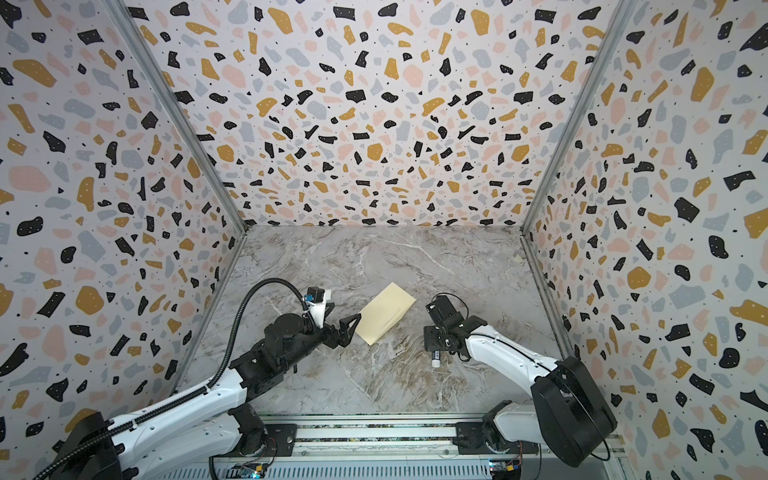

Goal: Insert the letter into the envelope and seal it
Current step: 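Close the right gripper on the blue glue stick and lift it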

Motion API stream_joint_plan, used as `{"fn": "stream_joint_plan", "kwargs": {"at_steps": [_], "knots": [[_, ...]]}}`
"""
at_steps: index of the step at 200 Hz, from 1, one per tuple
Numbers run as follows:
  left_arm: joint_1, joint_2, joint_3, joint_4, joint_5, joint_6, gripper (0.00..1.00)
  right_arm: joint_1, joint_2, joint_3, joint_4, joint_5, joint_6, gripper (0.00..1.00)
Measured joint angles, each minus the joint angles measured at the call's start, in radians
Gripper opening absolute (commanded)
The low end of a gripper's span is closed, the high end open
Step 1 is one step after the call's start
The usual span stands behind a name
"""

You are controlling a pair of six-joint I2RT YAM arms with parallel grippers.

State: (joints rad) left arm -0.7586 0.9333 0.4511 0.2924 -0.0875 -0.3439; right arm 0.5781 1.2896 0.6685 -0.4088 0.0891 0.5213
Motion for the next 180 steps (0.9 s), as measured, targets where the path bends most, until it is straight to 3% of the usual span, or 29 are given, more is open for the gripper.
{"fn": "stream_joint_plan", "kwargs": {"at_steps": [89, 180], "knots": [[0.000, 0.002, 0.000, 0.000, 0.000, -0.010, 0.97, 0.000, 0.058, -0.031, 0.030, -0.045, 0.034, 0.37], [0.000, 0.015, 0.000, 0.001, 0.000, -0.011, 0.98, 0.008, 0.094, -0.032, 0.050, -0.034, 0.028, 0.21]]}}
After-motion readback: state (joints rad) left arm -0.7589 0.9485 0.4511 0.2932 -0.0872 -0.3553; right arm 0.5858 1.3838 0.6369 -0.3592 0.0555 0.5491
